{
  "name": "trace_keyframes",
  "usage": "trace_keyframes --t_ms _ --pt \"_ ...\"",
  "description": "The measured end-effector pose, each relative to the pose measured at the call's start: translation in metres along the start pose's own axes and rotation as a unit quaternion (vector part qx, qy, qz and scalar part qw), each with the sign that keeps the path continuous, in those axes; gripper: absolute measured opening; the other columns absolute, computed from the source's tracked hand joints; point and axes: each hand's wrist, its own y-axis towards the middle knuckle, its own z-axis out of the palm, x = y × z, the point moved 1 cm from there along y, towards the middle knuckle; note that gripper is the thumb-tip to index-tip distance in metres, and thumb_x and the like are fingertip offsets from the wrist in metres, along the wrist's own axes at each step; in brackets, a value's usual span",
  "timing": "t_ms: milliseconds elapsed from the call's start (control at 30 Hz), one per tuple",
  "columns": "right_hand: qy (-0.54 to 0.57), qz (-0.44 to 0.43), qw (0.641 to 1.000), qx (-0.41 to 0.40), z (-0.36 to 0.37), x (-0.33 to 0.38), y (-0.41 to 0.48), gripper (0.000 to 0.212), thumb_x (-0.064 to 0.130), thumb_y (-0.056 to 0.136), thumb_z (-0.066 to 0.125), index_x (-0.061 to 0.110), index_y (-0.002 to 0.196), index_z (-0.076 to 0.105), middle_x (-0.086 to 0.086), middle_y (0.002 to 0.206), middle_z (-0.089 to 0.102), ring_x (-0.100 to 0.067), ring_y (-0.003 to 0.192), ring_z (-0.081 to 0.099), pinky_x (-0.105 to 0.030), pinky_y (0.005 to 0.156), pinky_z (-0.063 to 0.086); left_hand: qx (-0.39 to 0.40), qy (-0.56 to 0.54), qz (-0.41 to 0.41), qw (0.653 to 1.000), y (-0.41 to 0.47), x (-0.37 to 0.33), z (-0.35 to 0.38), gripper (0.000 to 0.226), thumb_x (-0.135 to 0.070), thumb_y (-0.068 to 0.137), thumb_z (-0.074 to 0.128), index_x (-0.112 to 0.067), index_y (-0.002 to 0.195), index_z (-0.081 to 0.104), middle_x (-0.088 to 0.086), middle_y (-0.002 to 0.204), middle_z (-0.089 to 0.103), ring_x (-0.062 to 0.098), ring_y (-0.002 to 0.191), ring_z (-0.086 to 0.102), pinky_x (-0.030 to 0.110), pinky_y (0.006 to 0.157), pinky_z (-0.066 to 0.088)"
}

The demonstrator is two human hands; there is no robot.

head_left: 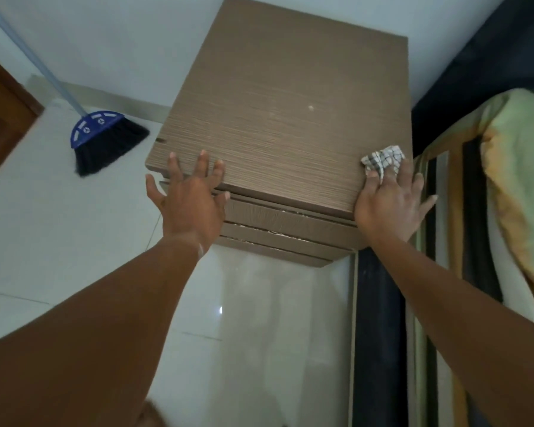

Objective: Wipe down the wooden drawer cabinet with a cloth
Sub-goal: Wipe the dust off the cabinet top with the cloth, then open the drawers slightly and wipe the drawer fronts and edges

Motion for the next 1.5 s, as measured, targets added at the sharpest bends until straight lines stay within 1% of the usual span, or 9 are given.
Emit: trace_keyframes --t_ms 267,433,567,767,900,1000,1133,1267,1500 --pt "0.076 -0.196 0.972 -0.107 0.045 0.063 -0.075 0.049 0.040 0.107 0.031 0.019 0.146 0.051 0.005 0.154 0.047 -0.023 0.141 0.040 -0.044 0.120 0.019 -0.082 -0.014 0.106 0.991 -0.006 0.023 0.027 0.061 -0.025 0.099 0.055 -0.031 0.156 0.032 -0.009 0.165 0.022 0.027 0.155 0.007 0.059 0.120 0.003" --pt "0.108 -0.280 0.934 -0.193 0.078 0.121 -0.096 0.041 0.034 0.103 0.045 0.017 0.136 0.061 0.005 0.147 0.056 -0.024 0.135 0.047 -0.046 0.117 0.024 -0.145 -0.019 0.165 0.976 -0.002 0.039 0.049 0.069 -0.010 0.092 0.047 -0.026 0.157 0.030 -0.006 0.166 0.022 0.028 0.155 0.009 0.061 0.119 0.007" --pt "0.133 -0.302 0.905 -0.270 0.111 0.162 -0.105 0.037 0.025 0.096 0.058 0.019 0.132 0.065 0.007 0.141 0.061 -0.020 0.132 0.044 -0.042 0.117 0.019 -0.177 -0.060 0.177 0.966 -0.004 0.054 0.073 0.068 -0.023 0.089 0.030 -0.016 0.156 0.031 -0.001 0.166 0.024 0.026 0.156 0.007 0.060 0.120 0.000" --pt "0.078 -0.360 0.856 -0.362 0.142 0.164 -0.107 0.049 0.030 0.100 0.057 0.025 0.148 0.049 0.008 0.153 0.048 -0.020 0.144 0.037 -0.048 0.121 0.016 -0.277 -0.065 0.215 0.934 0.010 0.093 0.114 0.074 -0.008 0.086 0.052 -0.014 0.157 0.032 0.005 0.167 0.020 0.024 0.155 0.011 0.057 0.119 -0.001" --pt "0.028 -0.428 0.816 -0.386 0.162 0.141 -0.103 0.055 0.030 0.102 0.052 0.024 0.155 0.038 0.007 0.160 0.038 -0.021 0.150 0.025 -0.053 0.120 0.013 -0.311 -0.089 0.245 0.914 0.022 0.090 0.148 0.060 -0.015 0.089 0.050 -0.016 0.149 0.048 0.003 0.162 0.033 0.022 0.154 0.018 0.057 0.119 0.003" --pt "0.019 -0.459 0.788 -0.409 0.180 0.111 -0.091 0.052 0.027 0.102 0.052 0.020 0.153 0.043 0.006 0.158 0.041 -0.020 0.150 0.033 -0.057 0.120 0.016 -0.357 -0.133 0.228 0.896 0.028 0.078 0.164 0.057 -0.024 0.093 0.045 -0.019 0.150 0.045 -0.003 0.161 0.036 0.022 0.154 0.019 0.056 0.117 0.007" --pt "0.062 -0.432 0.771 -0.463 0.185 0.066 -0.072 0.039 0.030 0.101 0.052 0.016 0.137 0.062 0.002 0.140 0.062 -0.021 0.129 0.054 -0.057 0.114 0.032 -0.407 -0.130 0.276 0.861 0.026 0.056 0.182 0.050 -0.030 0.098 0.041 -0.019 0.145 0.053 -0.007 0.152 0.049 0.020 0.149 0.030 0.052 0.114 0.010" --pt "0.089 -0.360 0.783 -0.500 0.167 0.023 -0.062 0.033 0.035 0.103 0.045 0.015 0.112 0.069 -0.001 0.117 0.069 -0.023 0.108 0.052 -0.048 0.098 0.036 -0.439 -0.149 0.290 0.837 0.017 0.018 0.185 0.039 -0.033 0.099 0.044 -0.026 0.131 0.065 -0.012 0.134 0.062 0.014 0.133 0.047 0.049 0.109 0.016" --pt "0.138 -0.120 0.894 -0.409 0.123 -0.095 -0.055 0.030 0.040 0.103 0.035 0.022 0.098 0.059 -0.003 0.110 0.055 -0.026 0.111 0.046 -0.044 0.092 0.033 -0.396 -0.228 0.247 0.854 -0.024 -0.028 0.177 0.025 -0.035 0.100 0.049 -0.036 0.111 0.072 -0.019 0.104 0.066 0.010 0.111 0.051 0.049 0.102 0.027"
